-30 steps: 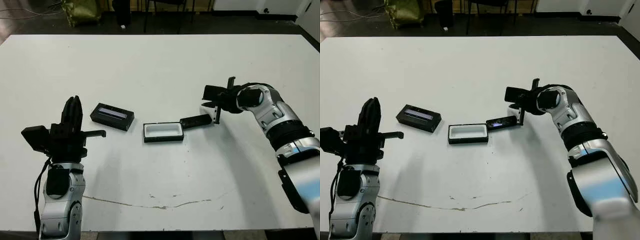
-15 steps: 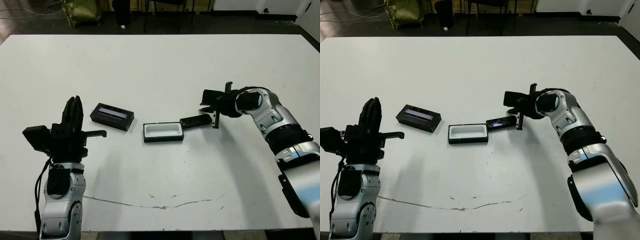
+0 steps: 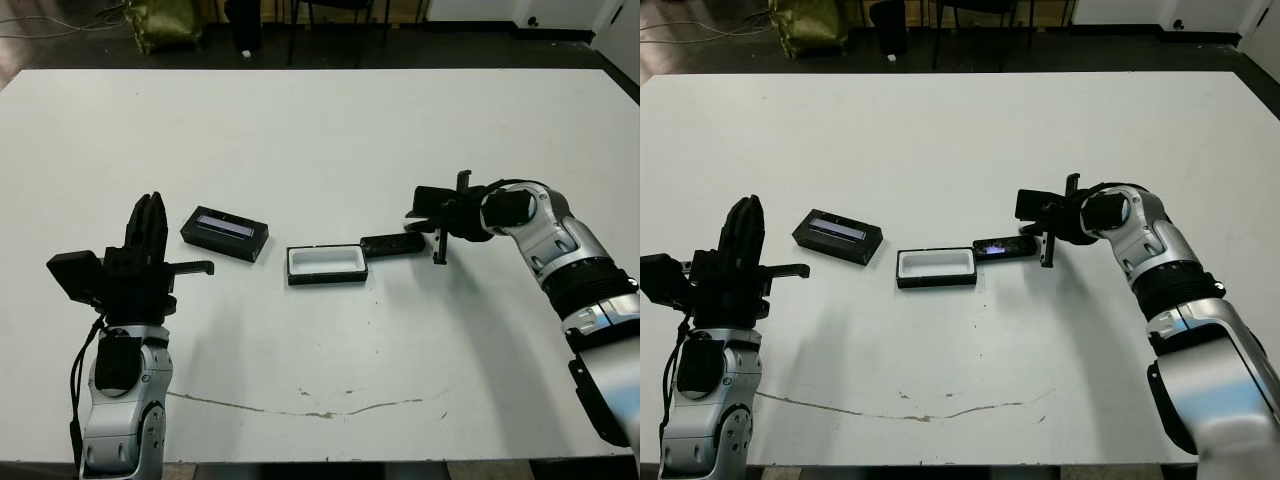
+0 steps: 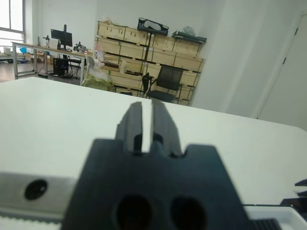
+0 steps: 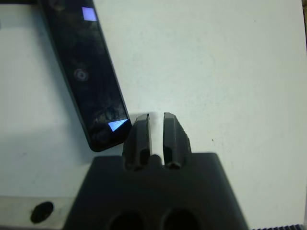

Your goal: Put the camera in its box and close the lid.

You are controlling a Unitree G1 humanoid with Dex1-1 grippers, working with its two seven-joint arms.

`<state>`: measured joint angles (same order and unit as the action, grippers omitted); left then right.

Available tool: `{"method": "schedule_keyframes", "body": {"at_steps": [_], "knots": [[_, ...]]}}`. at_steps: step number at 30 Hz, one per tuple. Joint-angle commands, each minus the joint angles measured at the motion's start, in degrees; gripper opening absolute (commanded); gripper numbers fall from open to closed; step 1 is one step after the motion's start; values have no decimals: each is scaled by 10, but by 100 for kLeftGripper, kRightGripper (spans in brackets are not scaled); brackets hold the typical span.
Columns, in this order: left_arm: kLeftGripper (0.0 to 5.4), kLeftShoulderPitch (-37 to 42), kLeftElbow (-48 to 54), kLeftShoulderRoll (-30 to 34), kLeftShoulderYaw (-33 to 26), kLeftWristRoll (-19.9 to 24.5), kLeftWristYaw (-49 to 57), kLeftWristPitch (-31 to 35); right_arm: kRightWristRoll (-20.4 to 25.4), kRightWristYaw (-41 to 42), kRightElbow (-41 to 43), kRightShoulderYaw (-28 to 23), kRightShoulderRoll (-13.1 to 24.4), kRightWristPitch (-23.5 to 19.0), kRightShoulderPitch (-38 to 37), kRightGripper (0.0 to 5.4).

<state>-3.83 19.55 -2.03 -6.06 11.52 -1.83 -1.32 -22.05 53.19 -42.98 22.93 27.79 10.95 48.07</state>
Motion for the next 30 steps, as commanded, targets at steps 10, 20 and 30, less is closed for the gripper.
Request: {"method": "schedule_keyframes", "body": {"at_steps": [10,20,30], "knots": [[2,-10,-8,-1,0,-3,6,0,41,45,105,-7,40,5,-81,0],[2,-13,-8,-3,-1,3,6,-2,59,57,192,-15,58,-25,-123,0],[2,-20,-3,0,0,4,3,-4,84,79,245,-20,70,-56,-143,0]]}}
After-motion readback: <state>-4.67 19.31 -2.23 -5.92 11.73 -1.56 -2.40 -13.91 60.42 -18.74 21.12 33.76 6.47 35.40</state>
